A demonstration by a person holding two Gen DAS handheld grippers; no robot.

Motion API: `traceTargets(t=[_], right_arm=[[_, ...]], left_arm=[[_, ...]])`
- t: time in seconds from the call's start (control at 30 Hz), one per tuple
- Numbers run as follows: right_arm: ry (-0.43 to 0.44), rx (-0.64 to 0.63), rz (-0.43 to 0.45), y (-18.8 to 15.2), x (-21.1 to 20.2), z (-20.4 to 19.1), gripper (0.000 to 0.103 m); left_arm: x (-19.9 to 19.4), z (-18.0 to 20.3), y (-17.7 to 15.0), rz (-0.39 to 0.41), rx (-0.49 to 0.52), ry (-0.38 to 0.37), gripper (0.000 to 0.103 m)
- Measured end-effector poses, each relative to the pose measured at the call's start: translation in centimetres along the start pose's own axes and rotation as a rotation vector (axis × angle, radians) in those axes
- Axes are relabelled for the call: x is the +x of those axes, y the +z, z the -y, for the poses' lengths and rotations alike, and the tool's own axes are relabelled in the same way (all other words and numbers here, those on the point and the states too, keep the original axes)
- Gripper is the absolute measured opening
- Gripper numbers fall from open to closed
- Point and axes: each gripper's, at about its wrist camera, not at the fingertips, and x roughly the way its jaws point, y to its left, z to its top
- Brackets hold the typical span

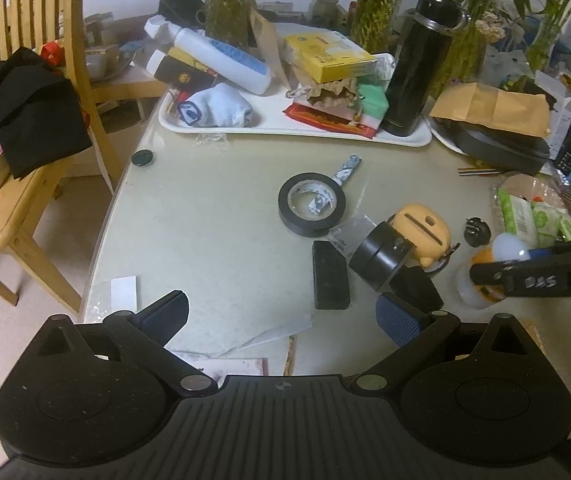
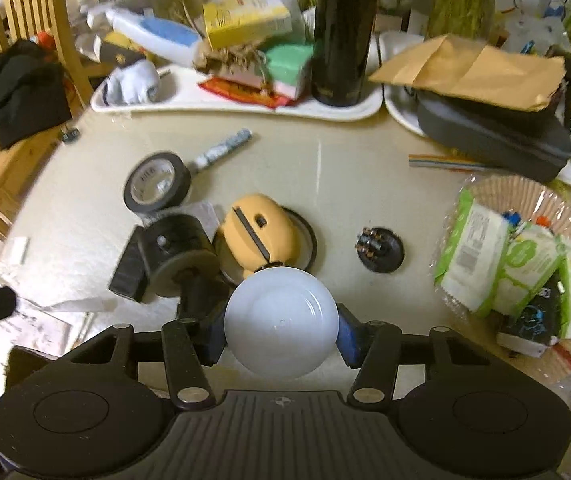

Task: Organize rigid objects
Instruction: 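Grasp the white-lidded jar with the right gripper while the left gripper approaches the black block, then close the left gripper on the black rectangular block and lift it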

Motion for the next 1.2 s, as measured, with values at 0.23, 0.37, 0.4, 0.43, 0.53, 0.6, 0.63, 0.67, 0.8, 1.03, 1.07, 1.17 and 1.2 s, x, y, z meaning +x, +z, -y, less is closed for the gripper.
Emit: traceTargets(t=[0.23, 0.37, 0.4, 0.43, 0.53, 0.6, 0.63, 0.67, 0.8, 1.03, 1.07, 1.17, 1.2], right_arm=[[0.028, 0.038, 0.051, -0.6, -4.0, 1.6, 0.057], [0.048, 0.062, 0.072, -2.0, -6.1, 2.8, 0.057], [0.053, 0.068, 0.074, -2.3, -6.5, 3.1, 0.057], [0.057, 0.074, 0.076, -2.7, -6.8, 3.4, 0.057], [0.068, 0.079, 0.07, -3.6, -7.2, 3.8, 0.057], [0.077, 0.075, 0.062, -3.8, -7.1, 3.9, 0.057], [0.08, 0.073, 0.061, -3.8, -7.0, 3.9, 0.057], [0.084, 0.076, 0.06, -3.8, -7.0, 4.0, 0.057], [0.104, 0.074, 0.053, -3.8, -6.9, 4.1, 0.057], [0.124, 0.078, 0.046, -3.8, -6.8, 4.5, 0.057], [0.126, 0.08, 0.046, -3.8, -6.7, 4.6, 0.057], [0.129, 0.084, 0.047, -3.8, -6.8, 4.8, 0.057], [0.13, 0.086, 0.048, -3.8, -6.8, 4.8, 0.057]], left_arm=[[0.3, 0.3, -0.3, 0.003, 0.024, -0.021, 0.102], [0.8, 0.8, -0.4, -0.002, 0.059, -0.015, 0.102], [1.0, 0.9, -0.4, -0.004, 0.068, -0.014, 0.102], [1.2, 1.1, -0.4, -0.007, 0.078, -0.012, 0.102], [2.3, 1.8, -0.1, -0.026, 0.1, -0.002, 0.102], [3.0, 2.1, 0.1, -0.042, 0.103, 0.007, 0.102], [3.4, 2.3, 0.2, -0.053, 0.104, 0.01, 0.101], [3.9, 2.6, 0.4, -0.065, 0.109, 0.013, 0.098], [5.9, 3.3, 0.8, -0.105, 0.115, 0.03, 0.087], [9.8, 3.7, 2.0, -0.169, 0.095, 0.056, 0.079], [10.3, 3.7, 2.2, -0.187, 0.081, 0.056, 0.073], [11.8, 3.7, 2.5, -0.234, 0.043, 0.044, 0.063], [12.1, 3.8, 2.5, -0.241, 0.04, 0.039, 0.061]])
